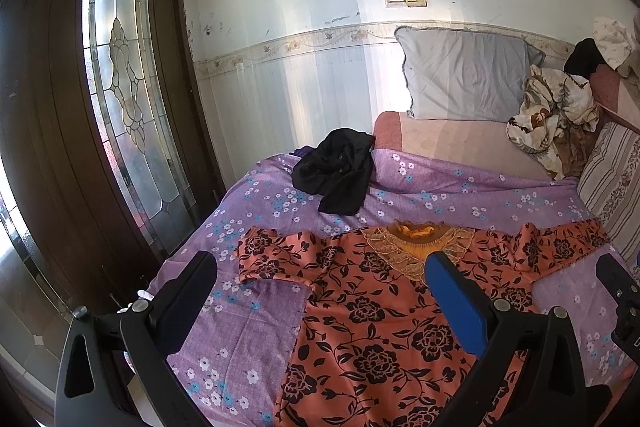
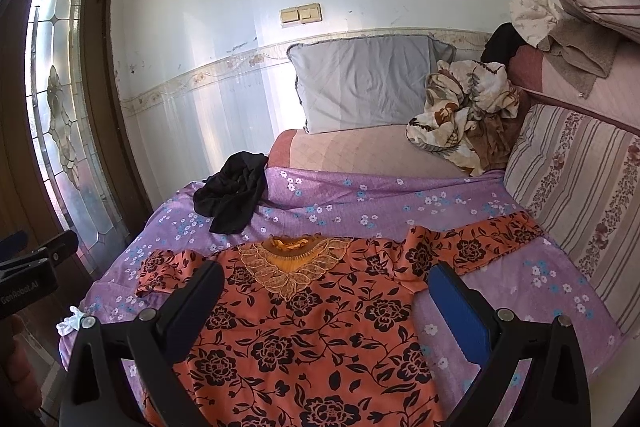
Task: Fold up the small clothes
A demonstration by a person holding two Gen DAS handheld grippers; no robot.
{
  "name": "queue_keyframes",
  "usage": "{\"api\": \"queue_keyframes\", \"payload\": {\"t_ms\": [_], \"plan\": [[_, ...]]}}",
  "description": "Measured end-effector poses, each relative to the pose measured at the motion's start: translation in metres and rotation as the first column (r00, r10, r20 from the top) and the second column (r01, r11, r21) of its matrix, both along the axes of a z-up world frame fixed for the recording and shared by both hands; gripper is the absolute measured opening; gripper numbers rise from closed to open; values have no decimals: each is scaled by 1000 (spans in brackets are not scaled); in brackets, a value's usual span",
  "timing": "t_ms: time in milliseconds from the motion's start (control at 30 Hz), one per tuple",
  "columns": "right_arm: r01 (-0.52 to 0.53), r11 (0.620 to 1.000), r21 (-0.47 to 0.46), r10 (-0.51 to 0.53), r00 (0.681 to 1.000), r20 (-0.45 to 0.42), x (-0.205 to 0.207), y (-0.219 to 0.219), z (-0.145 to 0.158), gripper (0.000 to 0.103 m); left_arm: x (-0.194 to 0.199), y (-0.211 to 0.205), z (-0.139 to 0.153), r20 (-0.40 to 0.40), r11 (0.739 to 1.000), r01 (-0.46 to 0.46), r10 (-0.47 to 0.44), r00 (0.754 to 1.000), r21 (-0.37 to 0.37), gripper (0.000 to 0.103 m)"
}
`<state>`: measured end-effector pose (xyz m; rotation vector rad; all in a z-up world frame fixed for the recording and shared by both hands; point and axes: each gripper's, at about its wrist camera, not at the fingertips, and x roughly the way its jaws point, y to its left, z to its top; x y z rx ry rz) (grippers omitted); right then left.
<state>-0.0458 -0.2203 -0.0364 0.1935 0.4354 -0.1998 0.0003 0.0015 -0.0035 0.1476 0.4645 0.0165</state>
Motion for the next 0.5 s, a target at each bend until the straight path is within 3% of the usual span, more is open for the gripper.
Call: {"api": "queue_keyframes", "payload": {"t_ms": [500], "plan": [[13,1000,-7,-13,1000,7,23,-7,3,103,26,-8,-3,-10,1000,11,-11,1000,20,103]]}}
